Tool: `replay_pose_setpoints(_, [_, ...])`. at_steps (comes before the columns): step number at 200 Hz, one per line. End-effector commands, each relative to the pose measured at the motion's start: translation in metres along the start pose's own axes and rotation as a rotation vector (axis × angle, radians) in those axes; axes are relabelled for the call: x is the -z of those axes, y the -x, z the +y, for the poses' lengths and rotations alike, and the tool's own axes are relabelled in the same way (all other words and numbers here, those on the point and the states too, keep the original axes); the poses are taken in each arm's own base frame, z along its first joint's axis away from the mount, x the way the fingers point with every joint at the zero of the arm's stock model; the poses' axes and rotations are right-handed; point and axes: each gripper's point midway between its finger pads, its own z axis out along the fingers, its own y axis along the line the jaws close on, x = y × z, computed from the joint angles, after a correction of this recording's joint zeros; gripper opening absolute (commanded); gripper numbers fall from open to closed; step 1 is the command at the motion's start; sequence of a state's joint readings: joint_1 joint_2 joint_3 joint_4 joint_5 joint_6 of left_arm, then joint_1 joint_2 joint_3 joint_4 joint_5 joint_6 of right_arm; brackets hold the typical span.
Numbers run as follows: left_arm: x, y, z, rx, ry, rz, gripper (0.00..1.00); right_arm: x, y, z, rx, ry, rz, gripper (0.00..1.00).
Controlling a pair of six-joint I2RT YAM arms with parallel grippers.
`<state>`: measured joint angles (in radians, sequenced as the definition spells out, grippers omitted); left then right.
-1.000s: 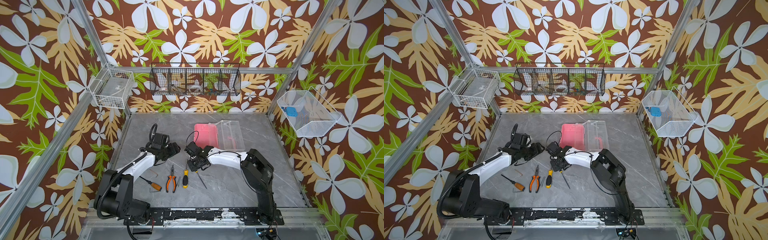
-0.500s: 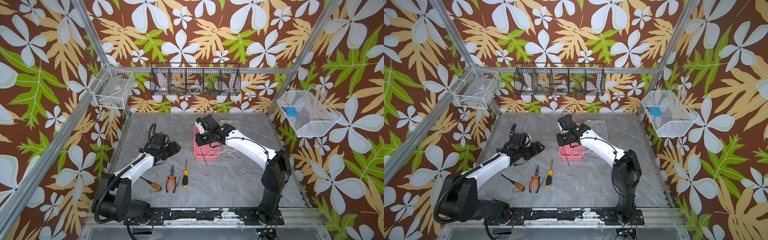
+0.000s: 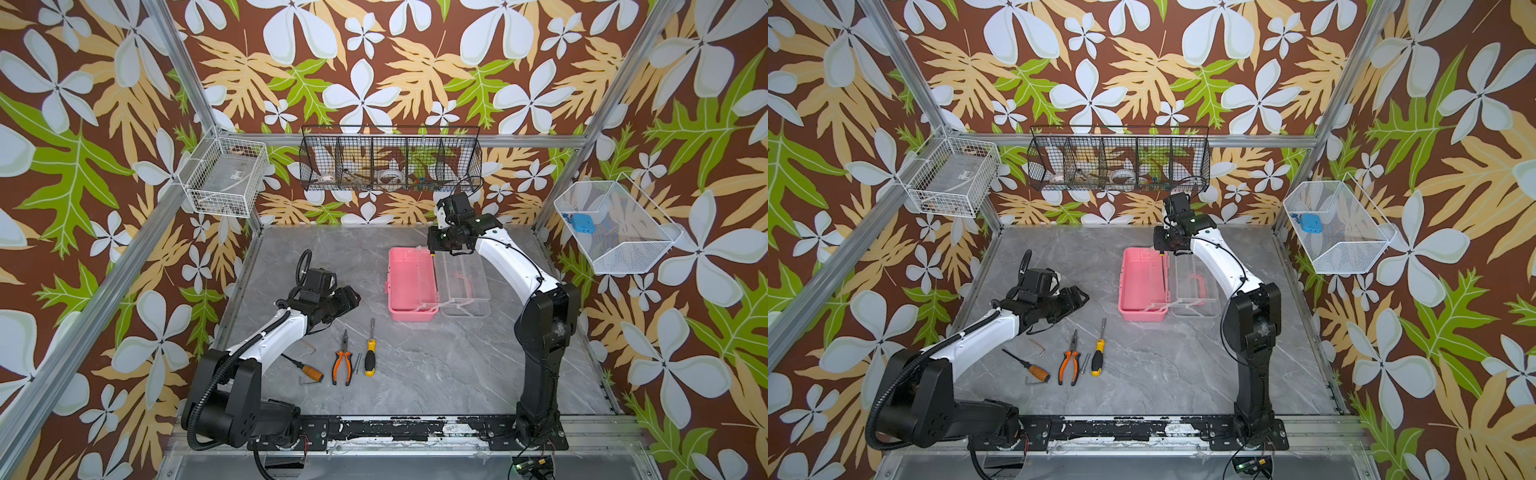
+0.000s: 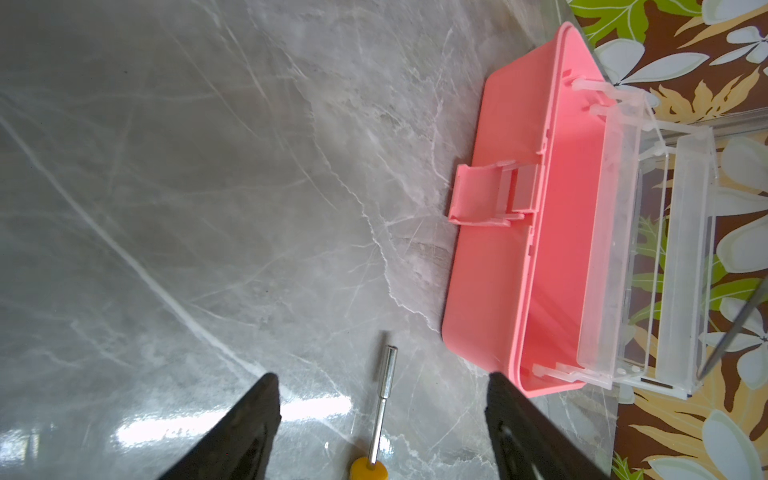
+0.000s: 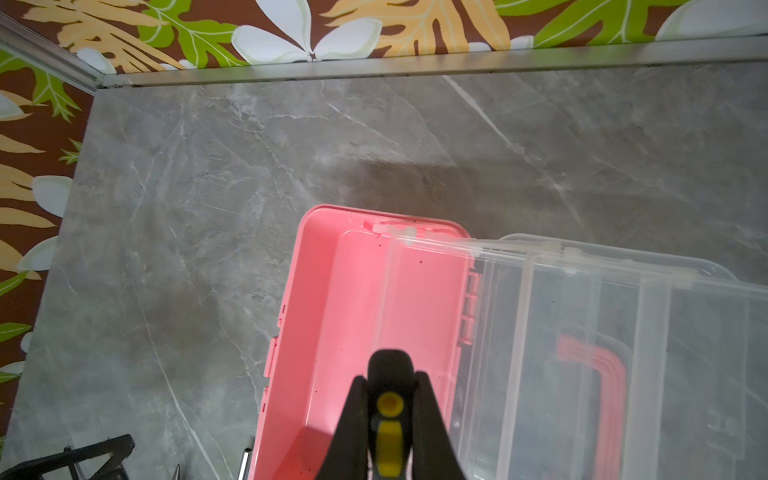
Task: Pack the tool kit
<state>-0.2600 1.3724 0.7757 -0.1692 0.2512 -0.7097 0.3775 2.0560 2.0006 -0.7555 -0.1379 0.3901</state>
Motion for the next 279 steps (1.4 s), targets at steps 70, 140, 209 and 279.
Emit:
replay_pose_setpoints(70, [0.002,-0.001,0.003,0.004,0.002,-0.012,0.79,-0.055,-0.016,-0.016,-0.027,-0.042,0.071,0.0])
replay_pose_setpoints(140, [0.0,-0.004,0.008,0.013,0.015,-0.007,0.79,-0.075,-0.034,-0.026,-0.041,-0.073,0.112,0.23])
replay_pose_setpoints(209, [0.0,-0.004,0.008,0.017,0.012,-0.012,0.8,-0.049,-0.011,-0.018,-0.025,-0.06,0.047,0.46])
replay_pose_setpoints(279, [0.005,0.002,0.008,0.003,0.033,-0.034,0.8,0.045,-0.072,0.09,0.253,0.007,0.003,0.57])
